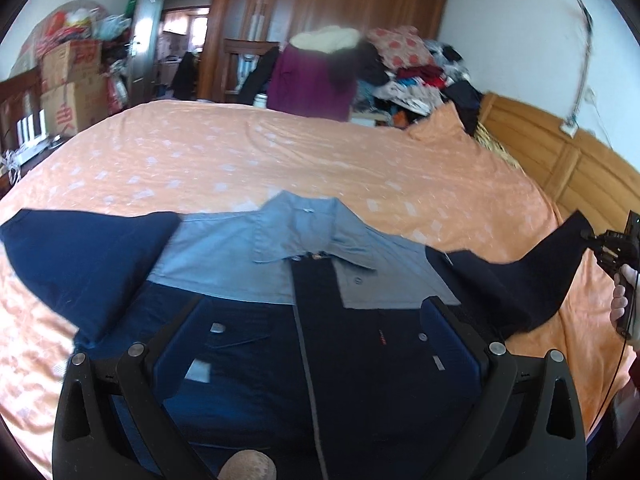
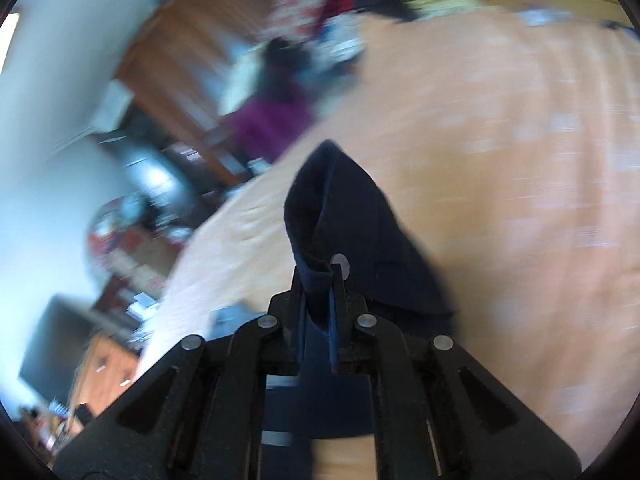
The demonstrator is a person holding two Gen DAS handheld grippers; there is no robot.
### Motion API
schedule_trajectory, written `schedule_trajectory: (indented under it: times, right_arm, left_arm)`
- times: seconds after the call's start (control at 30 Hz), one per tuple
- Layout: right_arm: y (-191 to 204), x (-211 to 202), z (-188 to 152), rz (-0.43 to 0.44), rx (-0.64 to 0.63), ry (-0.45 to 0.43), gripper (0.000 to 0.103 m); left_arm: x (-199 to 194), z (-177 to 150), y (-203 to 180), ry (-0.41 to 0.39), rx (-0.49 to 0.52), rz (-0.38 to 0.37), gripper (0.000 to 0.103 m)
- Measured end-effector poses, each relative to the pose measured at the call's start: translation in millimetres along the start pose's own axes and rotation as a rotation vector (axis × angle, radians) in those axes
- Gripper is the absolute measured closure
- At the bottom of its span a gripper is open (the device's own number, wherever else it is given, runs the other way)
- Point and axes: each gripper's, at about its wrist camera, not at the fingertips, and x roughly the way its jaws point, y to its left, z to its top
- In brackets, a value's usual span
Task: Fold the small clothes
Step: 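Grasp the navy sleeve cuff with the right tool and lift it, then fold the held sleeve across the jacket front and open the right tool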
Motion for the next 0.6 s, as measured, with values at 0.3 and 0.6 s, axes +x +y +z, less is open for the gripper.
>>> schedule_trajectory:
  times: [0.3,0.6]
  right_arm:
    - [181.2,200.2,-102.8,0.323,-0.07,0.283,0.095]
    - [202.5,229.8,-187.0,0.322,-0.143,0.462,0.063]
  left_arm:
    - [-30.0,9.7,57.2,-0.073,-0.099,0.031,0.0]
    - [-5.6,-4.0,100.2,0.036,-0.17,0.037,0.0]
